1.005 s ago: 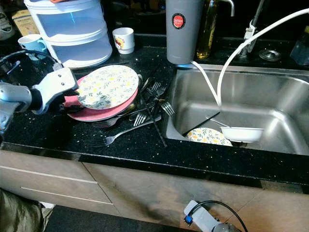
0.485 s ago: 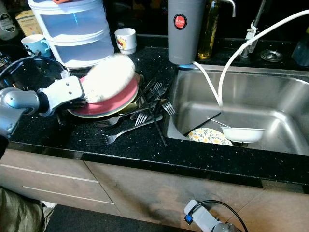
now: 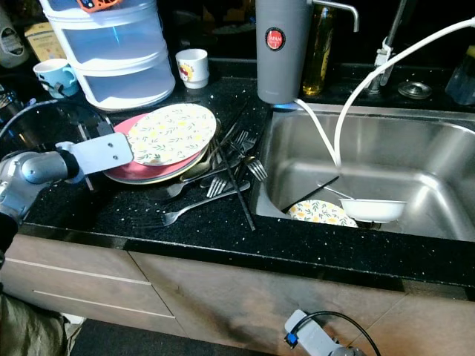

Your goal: Kitchen organization

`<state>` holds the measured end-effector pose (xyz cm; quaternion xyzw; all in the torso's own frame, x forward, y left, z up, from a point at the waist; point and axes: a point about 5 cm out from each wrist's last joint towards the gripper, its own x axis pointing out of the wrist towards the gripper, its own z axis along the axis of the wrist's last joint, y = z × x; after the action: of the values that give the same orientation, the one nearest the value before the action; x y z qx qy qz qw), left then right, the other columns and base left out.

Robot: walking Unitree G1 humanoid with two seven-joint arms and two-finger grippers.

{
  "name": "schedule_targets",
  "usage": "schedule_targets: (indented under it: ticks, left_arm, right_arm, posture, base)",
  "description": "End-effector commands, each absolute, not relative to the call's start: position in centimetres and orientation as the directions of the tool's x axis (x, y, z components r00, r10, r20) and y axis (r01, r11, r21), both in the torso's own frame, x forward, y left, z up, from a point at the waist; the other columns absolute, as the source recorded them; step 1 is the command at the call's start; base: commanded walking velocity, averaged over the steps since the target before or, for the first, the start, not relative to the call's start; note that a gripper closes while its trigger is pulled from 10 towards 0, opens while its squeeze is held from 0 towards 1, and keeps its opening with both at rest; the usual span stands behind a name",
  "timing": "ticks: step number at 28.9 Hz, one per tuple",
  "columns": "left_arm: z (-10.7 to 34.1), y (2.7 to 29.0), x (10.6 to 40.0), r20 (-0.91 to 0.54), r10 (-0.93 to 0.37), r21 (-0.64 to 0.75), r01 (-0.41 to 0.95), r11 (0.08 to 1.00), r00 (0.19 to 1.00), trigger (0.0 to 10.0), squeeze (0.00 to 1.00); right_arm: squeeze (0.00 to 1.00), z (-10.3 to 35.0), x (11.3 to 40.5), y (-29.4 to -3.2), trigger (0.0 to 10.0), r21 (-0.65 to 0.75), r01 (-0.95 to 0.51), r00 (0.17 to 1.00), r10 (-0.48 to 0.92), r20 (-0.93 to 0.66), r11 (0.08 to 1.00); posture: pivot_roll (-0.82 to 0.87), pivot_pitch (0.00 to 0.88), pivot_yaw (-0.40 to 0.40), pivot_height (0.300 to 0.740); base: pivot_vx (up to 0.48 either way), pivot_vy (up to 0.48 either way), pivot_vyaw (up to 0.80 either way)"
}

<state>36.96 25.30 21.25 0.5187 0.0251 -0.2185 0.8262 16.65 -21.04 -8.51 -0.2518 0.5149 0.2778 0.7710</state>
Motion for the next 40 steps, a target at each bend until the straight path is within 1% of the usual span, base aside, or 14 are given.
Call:
schedule_targets:
  ticks: [1, 5, 8, 9, 10, 11, 12, 17, 22, 36, 37, 38, 39, 40]
  left_arm:
    - [23.1, 24.4, 37.3, -0.171, -0.378, 0.853, 0.329, 0.405, 0.91, 0.0, 0.0]
    - [25.3, 22.7, 37.3, -0.074, -0.452, 0.861, 0.286, 0.42, 0.889, 0.0, 0.0]
    - [24.9, 22.0, 37.1, -0.095, -0.495, 0.843, 0.334, 0.422, 0.864, 0.0, 0.0]
    - [24.9, 21.6, 36.9, -0.095, -0.517, 0.832, 0.353, 0.428, 0.851, 2.7, 0.0]
    - [25.1, 21.5, 36.8, -0.088, -0.527, 0.827, 0.357, 0.435, 0.846, 9.2, 0.63]
    - [25.4, 21.5, 36.7, -0.078, -0.537, 0.819, 0.361, 0.447, 0.84, 9.2, 0.63]
    - [25.8, 21.5, 36.5, -0.099, -0.552, 0.813, 0.388, 0.435, 0.828, 10.0, 1.0]
    - [26.9, 22.2, 36.1, -0.185, -0.544, 0.829, 0.427, 0.36, 0.819, 10.0, 1.0]
    - [28.4, 24.1, 34.0, -0.502, -0.457, 0.758, 0.627, 0.176, 0.734, 10.0, 1.0]
    - [28.2, 25.4, 33.0, -0.627, -0.337, 0.719, 0.689, 0.097, 0.702, 10.0, 1.0]
    - [27.7, 25.6, 33.2, -0.634, -0.304, 0.722, 0.685, 0.096, 0.711, 10.0, 0.47]
    - [27.7, 25.6, 33.2, -0.634, -0.304, 0.722, 0.685, 0.096, 0.711, 10.0, 0.47]
    - [26.9, 26.0, 33.7, -0.628, -0.276, 0.734, 0.672, 0.099, 0.728, 10.0, 0.0]
    - [26.4, 26.1, 33.9, -0.626, -0.265, 0.738, 0.667, 0.103, 0.733, 10.0, 0.0]
  right_arm:
    - [0.0, -8.6, 16.5, -21.0, 10.0, -0.095, -0.685, 0.314, 0.176, -0.933, 0.722]
    - [0.0, -8.5, 16.6, -20.9, 10.0, -0.093, -0.686, 0.314, 0.178, -0.932, 0.722]
    - [0.0, -8.5, 16.6, -20.9, 10.0, -0.093, -0.685, 0.315, 0.179, -0.932, 0.723]
    - [0.0, -8.5, 16.6, -20.8, 10.0, -0.093, -0.684, 0.316, 0.179, -0.932, 0.724]
    - [0.0, -8.5, 16.6, -20.8, 10.0, -0.093, -0.683, 0.316, 0.179, -0.932, 0.724]
    - [0.0, -8.5, 16.6, -20.8, 10.0, -0.093, -0.683, 0.316, 0.179, -0.932, 0.724]
    - [0.0, -8.5, 16.6, -20.8, 10.0, -0.093, -0.683, 0.316, 0.179, -0.932, 0.724]
    - [0.0, -8.5, 16.6, -20.8, 10.0, -0.093, -0.683, 0.316, 0.178, -0.932, 0.724]
    - [0.0, -8.6, 16.6, -20.8, 10.0, -0.094, -0.685, 0.314, 0.177, -0.933, 0.722]
    - [0.0, -8.5, 16.7, -20.9, 10.0, -0.098, -0.687, 0.314, 0.173, -0.934, 0.72]
    - [0.0, -8.5, 16.7, -20.9, 10.0, -0.099, -0.687, 0.315, 0.172, -0.933, 0.72]
    - [0.0, -8.5, 16.7, -20.9, 10.0, -0.099, -0.687, 0.315, 0.172, -0.933, 0.72]
    - [0.0, -8.5, 16.7, -20.9, 10.0, -0.099, -0.687, 0.315, 0.172, -0.933, 0.72]
    - [0.0, -8.5, 16.7, -20.9, 10.0, -0.099, -0.687, 0.315, 0.172, -0.933, 0.72]
  posture:
    - [0.0, 0.016, 0.02, 0.74]
    - [0.0, 0.017, 0.022, 0.74]
    - [0.0, 0.018, 0.023, 0.74]
    - [0.0, 0.019, 0.024, 0.74]
    - [0.0, 0.021, 0.024, 0.74]
    - [0.0, 0.021, 0.024, 0.74]
    - [0.0, 0.022, 0.024, 0.74]
    - [0.0, 0.023, 0.024, 0.74]
    - [0.01, 0.023, 0.027, 0.74]
    - [0.01, 0.019, 0.027, 0.74]
    - [0.01, 0.019, 0.025, 0.74]
    - [0.01, 0.019, 0.025, 0.74]
    - [0.01, 0.019, 0.027, 0.74]
    - [0.01, 0.019, 0.025, 0.74]
  base:
    - [0.0, 0.0, 0.0]
    - [0.0, 0.0, 0.0]
    - [0.0, 0.0, 0.0]
    - [0.0, 0.0, 0.0]
    - [0.0, 0.0, 0.0]
    - [0.0, 0.0, 0.0]
    - [0.0, 0.0, 0.0]
    - [0.0, 0.0, 0.0]
    - [0.0, 0.0, 0.0]
    - [0.0, 0.0, 0.0]
    - [0.0, 0.0, 0.0]
    - [0.0, 0.0, 0.0]
    - [0.0, 0.0, 0.0]
    - [0.0, 0.0, 0.0]
